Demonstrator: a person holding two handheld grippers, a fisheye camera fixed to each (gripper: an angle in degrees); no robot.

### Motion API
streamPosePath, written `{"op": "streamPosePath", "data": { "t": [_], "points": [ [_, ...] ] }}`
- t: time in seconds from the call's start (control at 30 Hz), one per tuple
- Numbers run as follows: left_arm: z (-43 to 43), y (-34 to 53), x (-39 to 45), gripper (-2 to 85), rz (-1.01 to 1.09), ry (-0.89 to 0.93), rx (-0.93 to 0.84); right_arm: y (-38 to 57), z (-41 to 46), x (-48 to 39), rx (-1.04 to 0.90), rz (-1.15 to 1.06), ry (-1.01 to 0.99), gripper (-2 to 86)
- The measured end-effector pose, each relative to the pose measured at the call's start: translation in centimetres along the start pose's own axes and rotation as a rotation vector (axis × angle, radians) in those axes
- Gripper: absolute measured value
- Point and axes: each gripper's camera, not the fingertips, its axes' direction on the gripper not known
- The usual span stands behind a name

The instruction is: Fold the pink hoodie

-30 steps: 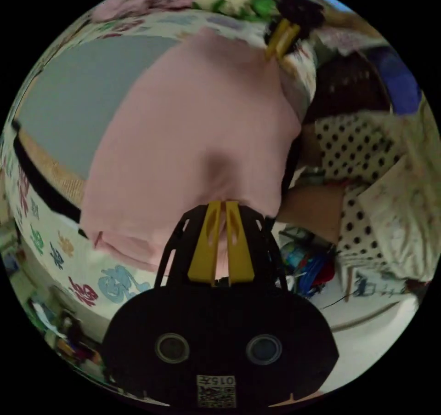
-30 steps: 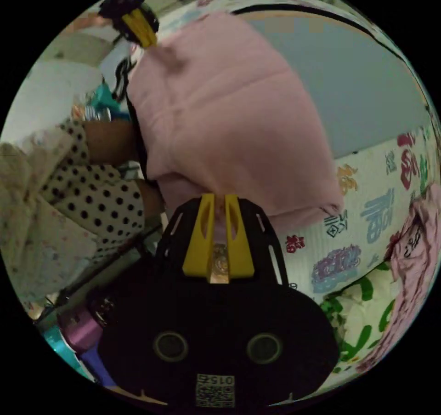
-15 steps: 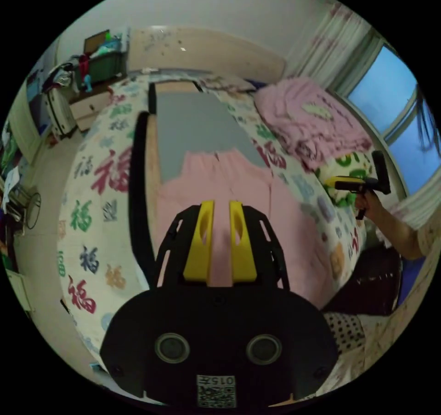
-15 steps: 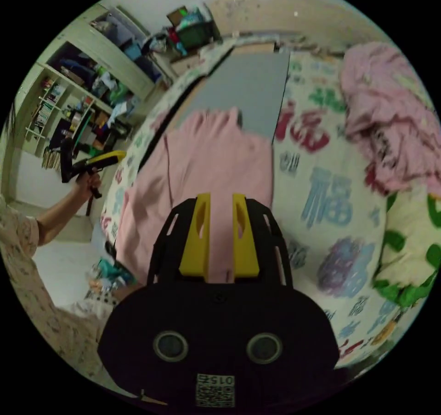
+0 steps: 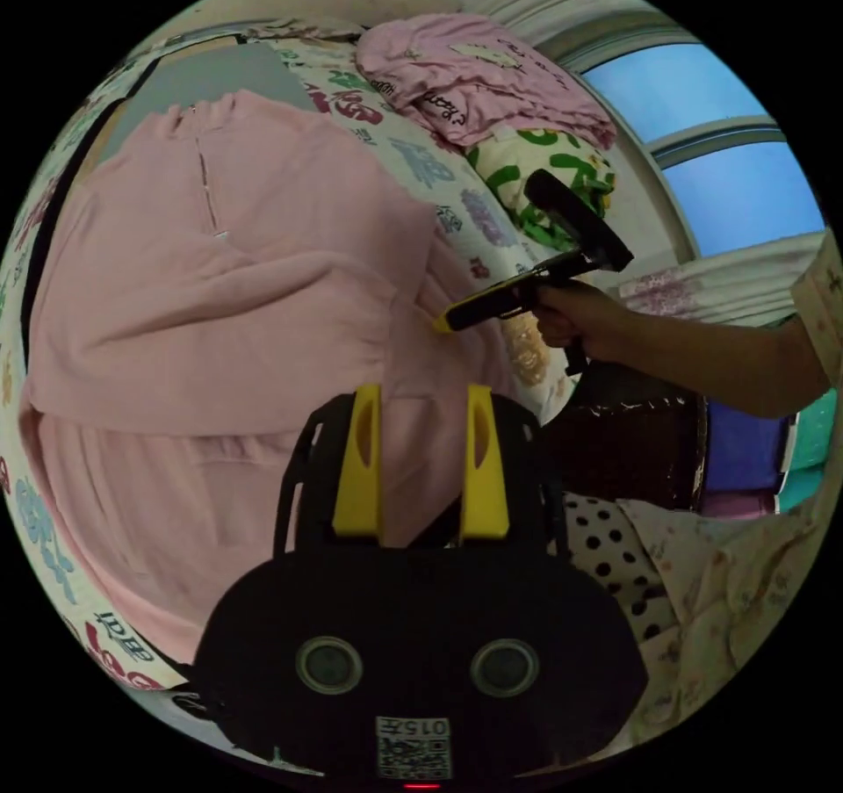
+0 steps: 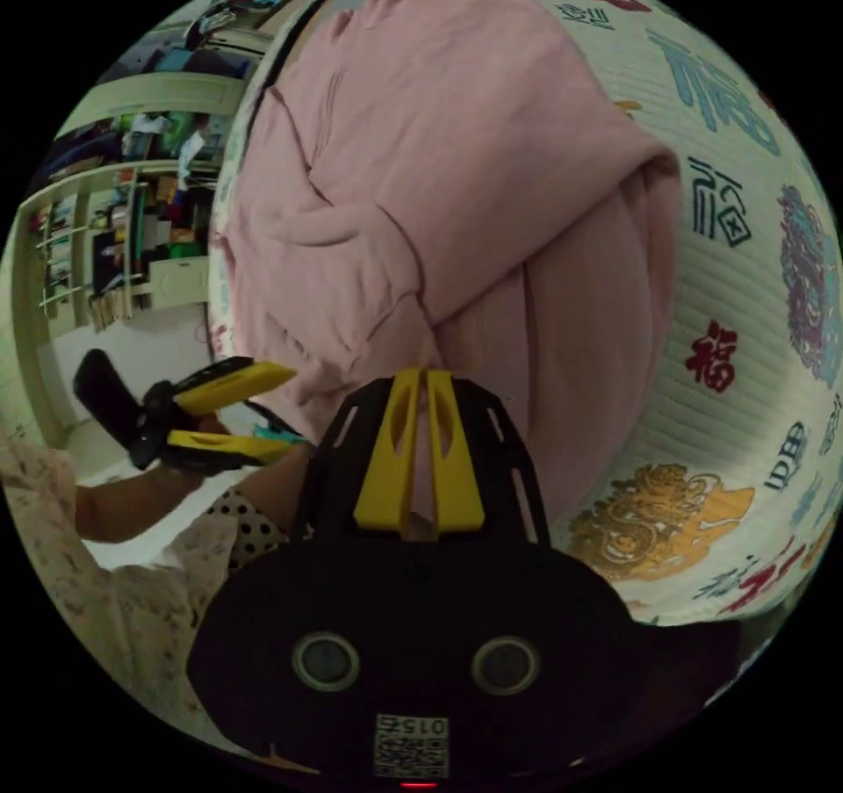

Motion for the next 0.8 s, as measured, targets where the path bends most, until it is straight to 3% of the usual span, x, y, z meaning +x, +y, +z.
{"op": "streamPosePath", "data": {
  "t": [0.1,0.23,0.33,0.4,0.43,0.5,0.6,0.7,0.8],
  "points": [
    [1.0,1.9,0.8,15.3,-0.01,-0.059,0.027,0.4,-1.4,-1.1,0.066,-0.041,-0.322,0.8],
    [-1.1,5.5,-0.3,10.0,-0.155,-0.126,0.069,0.1,-1.5,-5.2,0.143,-0.131,-0.52,1.1],
    [-5.4,11.1,-4.4,4.5,-0.368,-0.054,0.194,0.7,-1.4,-10.4,0.248,-0.314,-0.322,2.7],
    [-8.2,14.9,-7.1,3.3,-0.471,-0.059,0.23,2.4,-0.4,-13.8,0.373,-0.498,0.025,6.4],
    [-10.0,17.2,-8.4,2.8,-0.495,-0.087,0.255,2.7,0.4,-14.3,0.375,-0.539,0.089,7.5],
    [-12.2,20.2,-10.1,2.4,-0.514,-0.139,0.26,2.4,5.0,-15.3,0.244,-0.651,0.239,11.0],
    [-14.3,24.6,-12.3,2.1,-0.552,-0.157,0.305,0.8,11.0,-15.4,-0.028,-0.735,0.303,13.2],
    [-14.3,27.6,-13.4,2.0,-0.582,-0.166,0.314,-0.3,15.3,-15.5,-0.146,-0.81,0.439,13.1],
    [-13.3,29.5,-13.6,1.8,-0.586,-0.149,0.31,-0.6,16.5,-15.5,-0.146,-0.974,0.547,8.8]
  ]
}}
